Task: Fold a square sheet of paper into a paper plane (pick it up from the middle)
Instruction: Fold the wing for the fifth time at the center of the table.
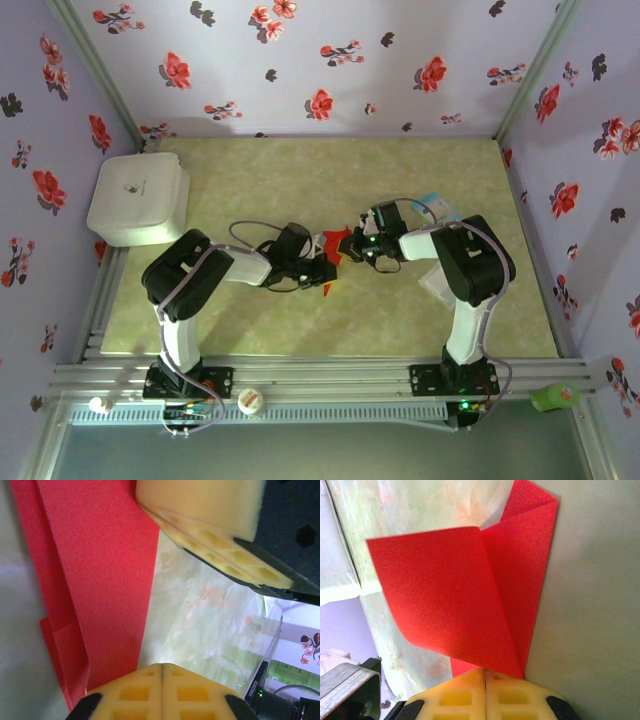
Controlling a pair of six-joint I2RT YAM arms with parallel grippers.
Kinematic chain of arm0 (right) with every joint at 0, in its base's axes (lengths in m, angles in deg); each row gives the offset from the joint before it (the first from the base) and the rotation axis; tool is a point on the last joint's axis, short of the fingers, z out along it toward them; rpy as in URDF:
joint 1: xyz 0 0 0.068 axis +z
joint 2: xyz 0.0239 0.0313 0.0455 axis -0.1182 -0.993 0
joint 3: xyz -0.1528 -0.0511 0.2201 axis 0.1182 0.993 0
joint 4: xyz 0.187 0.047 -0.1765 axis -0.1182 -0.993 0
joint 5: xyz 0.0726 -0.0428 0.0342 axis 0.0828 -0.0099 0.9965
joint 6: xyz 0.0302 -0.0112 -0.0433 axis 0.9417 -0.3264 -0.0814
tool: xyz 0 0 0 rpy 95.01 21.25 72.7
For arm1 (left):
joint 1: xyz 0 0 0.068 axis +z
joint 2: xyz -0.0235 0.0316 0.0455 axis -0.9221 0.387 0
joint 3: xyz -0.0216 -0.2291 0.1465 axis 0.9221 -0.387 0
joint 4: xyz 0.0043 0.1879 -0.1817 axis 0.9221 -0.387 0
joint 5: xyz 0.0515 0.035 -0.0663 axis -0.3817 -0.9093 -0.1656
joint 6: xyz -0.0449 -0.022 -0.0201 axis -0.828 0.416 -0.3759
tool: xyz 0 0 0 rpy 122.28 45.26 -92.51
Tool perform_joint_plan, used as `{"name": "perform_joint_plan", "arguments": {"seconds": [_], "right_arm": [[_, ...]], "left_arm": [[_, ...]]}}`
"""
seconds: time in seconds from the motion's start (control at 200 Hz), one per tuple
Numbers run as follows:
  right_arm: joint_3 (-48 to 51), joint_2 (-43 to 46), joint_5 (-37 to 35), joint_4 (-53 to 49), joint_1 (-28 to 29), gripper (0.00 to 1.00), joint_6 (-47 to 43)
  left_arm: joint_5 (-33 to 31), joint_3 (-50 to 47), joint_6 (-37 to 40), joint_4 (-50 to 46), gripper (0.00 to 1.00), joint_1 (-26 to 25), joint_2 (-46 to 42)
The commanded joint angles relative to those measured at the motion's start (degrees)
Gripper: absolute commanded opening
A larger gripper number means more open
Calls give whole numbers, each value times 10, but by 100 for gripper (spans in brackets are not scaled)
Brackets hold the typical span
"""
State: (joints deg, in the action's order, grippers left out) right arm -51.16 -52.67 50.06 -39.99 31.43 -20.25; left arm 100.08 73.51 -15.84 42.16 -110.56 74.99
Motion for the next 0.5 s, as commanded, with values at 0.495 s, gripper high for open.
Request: {"name": "perform_joint_plan", "arguments": {"seconds": [0.495], "right_arm": [[6,-13,-49,-66,8,6,-24]], "left_arm": [[30,-84,-49,54,8,-15,-14]]}}
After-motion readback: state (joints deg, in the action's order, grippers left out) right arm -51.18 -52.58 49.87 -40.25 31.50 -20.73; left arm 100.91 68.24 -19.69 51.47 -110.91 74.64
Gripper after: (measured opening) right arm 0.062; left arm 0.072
